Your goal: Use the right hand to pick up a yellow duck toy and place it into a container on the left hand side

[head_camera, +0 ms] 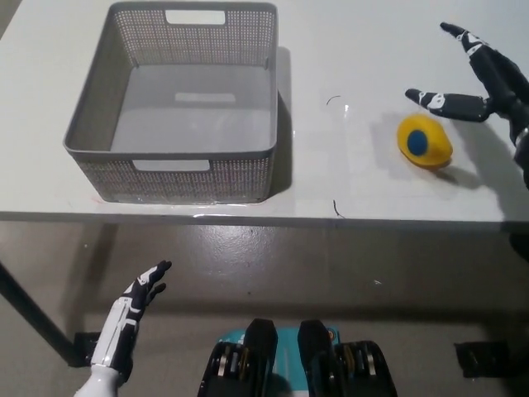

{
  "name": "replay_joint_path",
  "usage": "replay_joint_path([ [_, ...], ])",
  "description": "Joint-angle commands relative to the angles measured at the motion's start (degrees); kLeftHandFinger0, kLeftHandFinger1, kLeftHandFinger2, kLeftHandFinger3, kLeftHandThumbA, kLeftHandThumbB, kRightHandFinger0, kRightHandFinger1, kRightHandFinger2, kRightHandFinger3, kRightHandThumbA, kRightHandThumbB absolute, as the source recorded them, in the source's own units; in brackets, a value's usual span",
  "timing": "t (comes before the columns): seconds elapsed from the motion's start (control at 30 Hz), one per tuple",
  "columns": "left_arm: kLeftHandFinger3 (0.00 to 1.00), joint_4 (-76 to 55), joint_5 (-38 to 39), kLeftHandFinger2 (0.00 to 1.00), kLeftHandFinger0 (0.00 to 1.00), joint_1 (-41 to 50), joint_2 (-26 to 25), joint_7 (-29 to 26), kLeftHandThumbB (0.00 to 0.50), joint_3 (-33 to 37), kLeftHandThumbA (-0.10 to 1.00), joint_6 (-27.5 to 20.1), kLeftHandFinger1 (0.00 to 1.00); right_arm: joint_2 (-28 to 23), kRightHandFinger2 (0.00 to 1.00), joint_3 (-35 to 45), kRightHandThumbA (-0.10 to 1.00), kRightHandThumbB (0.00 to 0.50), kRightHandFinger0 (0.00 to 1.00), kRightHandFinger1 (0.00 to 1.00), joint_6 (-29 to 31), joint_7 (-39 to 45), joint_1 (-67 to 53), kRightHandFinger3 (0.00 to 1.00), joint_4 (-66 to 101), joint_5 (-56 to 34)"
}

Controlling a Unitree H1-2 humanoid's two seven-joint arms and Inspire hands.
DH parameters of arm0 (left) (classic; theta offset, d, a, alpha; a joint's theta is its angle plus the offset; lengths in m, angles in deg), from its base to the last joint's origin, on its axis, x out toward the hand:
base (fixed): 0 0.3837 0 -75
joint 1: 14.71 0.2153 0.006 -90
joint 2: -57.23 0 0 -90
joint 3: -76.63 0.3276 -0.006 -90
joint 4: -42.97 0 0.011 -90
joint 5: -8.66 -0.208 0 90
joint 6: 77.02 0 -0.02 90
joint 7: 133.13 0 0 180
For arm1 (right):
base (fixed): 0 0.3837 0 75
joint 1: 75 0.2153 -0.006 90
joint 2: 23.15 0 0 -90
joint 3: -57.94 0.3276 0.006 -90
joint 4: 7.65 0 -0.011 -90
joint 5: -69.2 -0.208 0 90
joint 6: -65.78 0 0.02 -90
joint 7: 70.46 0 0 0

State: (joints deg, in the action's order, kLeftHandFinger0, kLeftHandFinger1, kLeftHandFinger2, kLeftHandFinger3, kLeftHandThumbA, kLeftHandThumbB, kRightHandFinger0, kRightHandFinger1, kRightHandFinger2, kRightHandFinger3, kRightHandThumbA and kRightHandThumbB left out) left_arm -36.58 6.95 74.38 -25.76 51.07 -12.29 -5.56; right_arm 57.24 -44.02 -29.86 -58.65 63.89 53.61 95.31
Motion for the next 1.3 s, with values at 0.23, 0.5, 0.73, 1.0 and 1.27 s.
replay_joint_path([
  [0.23, 1.00, -0.6, -1.8, 1.00, 1.00, -0.3, -0.4, 0.5, 0.500, 1.0, 1.00, -1.3, 1.00, -3.9, 1.00, -8.1, 0.97, 0.500, 1.00, 1.00, -0.6, 17.7, 14.5, 1.00, -13.5, -0.3],
  [0.5, 1.00, -0.6, -1.9, 1.00, 1.00, -0.6, -0.6, 0.8, 0.500, 1.2, 1.00, -1.4, 1.00, -4.6, 1.00, -10.0, 0.98, 0.500, 1.00, 1.00, -1.2, 20.4, 15.1, 1.00, -14.0, -0.3],
  [0.73, 1.00, -0.5, -3.0, 1.00, 1.00, -0.4, -0.7, 0.5, 0.500, 1.4, 1.00, -2.1, 1.00, -4.7, 1.00, -10.1, 0.96, 0.490, 1.00, 1.00, -1.9, 21.8, 13.5, 1.00, -11.8, -0.4],
  [1.0, 1.00, 0.0, -2.9, 1.00, 1.00, -0.6, -0.8, 0.4, 0.500, 1.3, 1.00, -2.8, 1.00, -4.8, 1.00, -12.3, 0.95, 0.500, 1.00, 1.00, -2.6, 22.6, 14.3, 1.00, -12.0, 1.9],
  [1.27, 1.00, 0.3, -3.2, 1.00, 1.00, -0.4, -0.8, 0.5, 0.500, 1.6, 1.00, -4.0, 1.00, -4.6, 1.00, -15.8, 0.89, 0.500, 1.00, 1.00, -1.1, 21.4, 16.8, 1.00, -17.6, 5.4],
])
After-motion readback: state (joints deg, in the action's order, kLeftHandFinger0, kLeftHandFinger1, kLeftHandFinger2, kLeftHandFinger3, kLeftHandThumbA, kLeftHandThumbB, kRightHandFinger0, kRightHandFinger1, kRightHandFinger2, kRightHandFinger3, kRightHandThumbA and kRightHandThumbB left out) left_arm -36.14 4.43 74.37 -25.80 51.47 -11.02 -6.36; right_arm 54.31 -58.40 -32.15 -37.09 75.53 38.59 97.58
